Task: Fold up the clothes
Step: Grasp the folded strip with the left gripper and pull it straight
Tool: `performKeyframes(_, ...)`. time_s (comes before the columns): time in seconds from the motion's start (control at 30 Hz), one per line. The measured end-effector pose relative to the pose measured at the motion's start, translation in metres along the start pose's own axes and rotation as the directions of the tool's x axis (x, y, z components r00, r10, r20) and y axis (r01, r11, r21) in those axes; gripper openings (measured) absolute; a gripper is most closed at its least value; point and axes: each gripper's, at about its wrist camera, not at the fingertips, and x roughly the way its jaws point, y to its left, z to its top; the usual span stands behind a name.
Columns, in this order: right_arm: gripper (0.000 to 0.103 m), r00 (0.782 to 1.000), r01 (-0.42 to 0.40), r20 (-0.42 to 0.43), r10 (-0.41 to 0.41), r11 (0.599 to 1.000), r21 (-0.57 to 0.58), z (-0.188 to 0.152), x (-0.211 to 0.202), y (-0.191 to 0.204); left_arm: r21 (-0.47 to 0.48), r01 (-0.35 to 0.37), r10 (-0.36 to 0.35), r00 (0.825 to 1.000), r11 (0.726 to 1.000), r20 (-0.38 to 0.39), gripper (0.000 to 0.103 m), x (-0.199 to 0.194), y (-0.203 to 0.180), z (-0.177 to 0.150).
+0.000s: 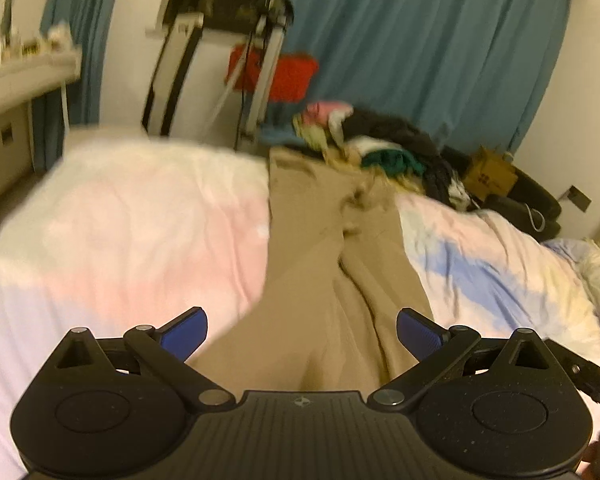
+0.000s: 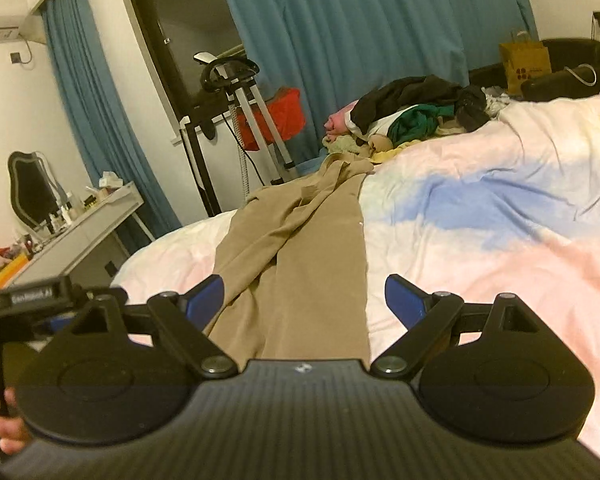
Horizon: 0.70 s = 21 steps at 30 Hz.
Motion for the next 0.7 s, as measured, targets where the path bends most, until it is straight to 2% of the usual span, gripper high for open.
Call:
performKeyframes(0.1, 0.089, 1.0, -0.012, 0.001, 0.012, 1.0, -0.007, -0.002, -0.004, 0.0, -0.068, 0.024, -0.031, 0.994, 0.997, -0.106, 0.102, 0.012, 0.012, 0.002)
performKeyframes(0.2, 0.089, 1.0, -0.018, 0.0, 0.018, 1.0, -0.009, -0.003, -0.006, 0.0, -0.175, 0.05, -0.086, 0.974, 0.983, -0.208, 0.099, 0.025, 0.032, 0.008)
performKeyframes(0.27, 0.089, 1.0, -0.026, -0.004, 0.026, 1.0, 0.002, -0.003, -0.006, -0.002, -0.214, 0.033, -0.088, 0.964, 0.976, -0.252, 0.096, 0.032, 0.045, 0.013)
performKeyframes(0.37, 0.089, 1.0, -0.024, -0.011, 0.024, 1.0, 0.019, -0.003, -0.004, -0.004, -0.194, -0.018, -0.038, 0.959, 0.981, -0.282, 0.096, 0.036, 0.061, 0.023)
performKeyframes(0.5, 0.089, 0.999, -0.022, -0.024, 0.023, 0.999, 0.045, -0.004, -0.002, -0.009, -0.164, 0.034, -0.091, 0.929, 0.986, -0.359, 0.096, 0.047, 0.089, 0.031)
performKeyframes(0.6, 0.089, 0.999, -0.019, -0.031, 0.02, 0.998, 0.056, -0.005, 0.0, -0.012, -0.109, 0.037, -0.077, 0.918, 0.993, -0.39, 0.094, 0.052, 0.105, 0.031)
performKeyframes(0.7, 0.089, 0.999, -0.016, -0.042, 0.019, 0.997, 0.075, -0.005, 0.003, -0.016, -0.131, 0.086, -0.134, 0.897, 0.988, -0.421, 0.089, 0.06, 0.116, 0.023)
